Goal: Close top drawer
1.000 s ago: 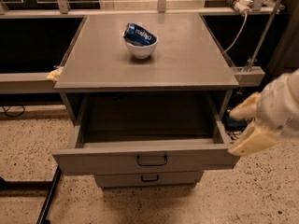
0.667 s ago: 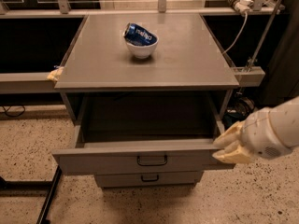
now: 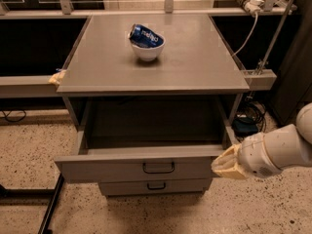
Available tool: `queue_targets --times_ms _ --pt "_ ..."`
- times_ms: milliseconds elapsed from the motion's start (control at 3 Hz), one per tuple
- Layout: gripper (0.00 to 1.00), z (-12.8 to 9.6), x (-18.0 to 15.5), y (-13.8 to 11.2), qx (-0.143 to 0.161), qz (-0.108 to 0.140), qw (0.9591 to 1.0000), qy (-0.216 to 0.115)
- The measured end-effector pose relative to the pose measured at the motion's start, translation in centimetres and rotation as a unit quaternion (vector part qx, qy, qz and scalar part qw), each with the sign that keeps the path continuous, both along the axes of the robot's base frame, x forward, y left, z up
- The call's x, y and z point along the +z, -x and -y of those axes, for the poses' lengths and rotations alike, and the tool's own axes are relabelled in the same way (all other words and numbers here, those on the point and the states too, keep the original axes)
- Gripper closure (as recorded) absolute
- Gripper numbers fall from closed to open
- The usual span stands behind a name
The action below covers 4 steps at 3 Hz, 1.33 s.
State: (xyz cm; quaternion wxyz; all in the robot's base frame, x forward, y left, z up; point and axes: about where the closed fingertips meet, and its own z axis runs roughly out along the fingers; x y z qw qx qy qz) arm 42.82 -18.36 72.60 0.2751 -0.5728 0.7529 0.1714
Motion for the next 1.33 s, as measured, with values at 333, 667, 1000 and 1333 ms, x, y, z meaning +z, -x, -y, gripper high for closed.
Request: queue_targets --times_ms 333,667,1000,1333 --pt "1.00 0.0 0.0 0.0 0.000 0.000 1.0000 0.000" --pt "1.00 0.0 -0.9 -0.1 0.004 0.012 0.9999 0.005" --pt "1.00 -0.2 -2.5 -0.7 0.012 0.043 0.9990 0.011" --pt "1.00 -0.7 -3.8 -1.8 0.024 0.083 0.9962 0.015"
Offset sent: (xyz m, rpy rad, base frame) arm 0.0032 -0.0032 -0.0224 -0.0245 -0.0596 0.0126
